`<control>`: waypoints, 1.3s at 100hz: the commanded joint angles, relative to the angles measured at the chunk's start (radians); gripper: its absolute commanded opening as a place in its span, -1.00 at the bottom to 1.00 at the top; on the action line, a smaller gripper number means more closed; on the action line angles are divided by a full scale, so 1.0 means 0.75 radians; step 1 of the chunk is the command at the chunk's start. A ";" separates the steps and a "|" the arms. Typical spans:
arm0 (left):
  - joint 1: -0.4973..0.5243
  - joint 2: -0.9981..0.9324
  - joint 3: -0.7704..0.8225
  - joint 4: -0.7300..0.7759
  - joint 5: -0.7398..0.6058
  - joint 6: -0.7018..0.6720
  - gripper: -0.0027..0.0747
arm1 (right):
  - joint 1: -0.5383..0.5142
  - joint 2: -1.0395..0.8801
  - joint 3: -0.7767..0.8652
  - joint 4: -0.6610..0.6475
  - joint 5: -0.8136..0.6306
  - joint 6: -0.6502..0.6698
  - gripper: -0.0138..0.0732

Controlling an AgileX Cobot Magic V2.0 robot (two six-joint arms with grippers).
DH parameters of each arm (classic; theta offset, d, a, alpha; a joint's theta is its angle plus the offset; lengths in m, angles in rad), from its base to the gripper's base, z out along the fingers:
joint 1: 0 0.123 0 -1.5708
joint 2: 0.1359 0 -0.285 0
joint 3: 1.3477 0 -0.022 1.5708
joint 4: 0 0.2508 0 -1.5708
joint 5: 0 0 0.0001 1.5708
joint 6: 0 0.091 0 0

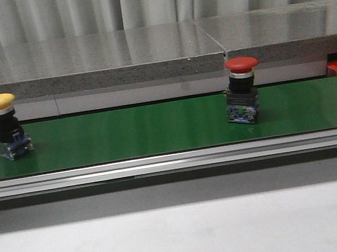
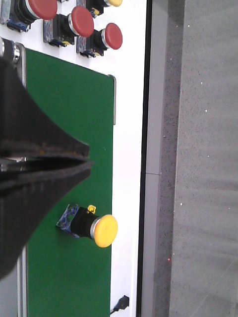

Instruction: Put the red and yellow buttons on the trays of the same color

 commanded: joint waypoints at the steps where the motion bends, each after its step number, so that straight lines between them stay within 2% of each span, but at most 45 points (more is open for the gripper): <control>1: -0.012 0.007 -0.035 0.005 -0.106 -0.003 -0.98 | 0.001 0.146 -0.117 0.016 -0.051 -0.002 -0.84; 27: -0.012 0.007 -0.035 0.005 -0.106 -0.003 -0.98 | 0.001 0.405 -0.156 0.035 -0.082 -0.002 -0.81; 36: -0.012 0.007 -0.035 0.005 -0.106 -0.003 -0.98 | 0.001 0.459 -0.156 0.035 -0.060 -0.002 -0.67; 45: -0.012 0.007 -0.035 0.005 -0.106 -0.003 -0.98 | 0.001 0.488 -0.156 0.042 -0.037 -0.002 -0.33; 60: -0.012 0.007 -0.035 0.005 -0.106 -0.003 -0.98 | 0.001 0.501 -0.156 0.050 -0.044 -0.002 0.56; 67: -0.012 0.007 -0.035 0.005 -0.106 -0.003 -0.98 | 0.001 0.501 -0.156 0.051 -0.064 -0.002 0.86; 75: -0.012 0.007 -0.035 0.005 -0.106 -0.003 -0.98 | 0.001 0.515 -0.161 0.055 -0.084 -0.002 0.78; 92: -0.012 0.007 -0.035 0.005 -0.106 -0.003 -0.98 | 0.004 0.622 -0.191 0.070 -0.079 -0.036 0.78; 130: -0.012 0.007 -0.035 0.005 -0.106 -0.003 -0.98 | 0.004 0.895 -0.324 0.266 -0.091 -0.202 0.78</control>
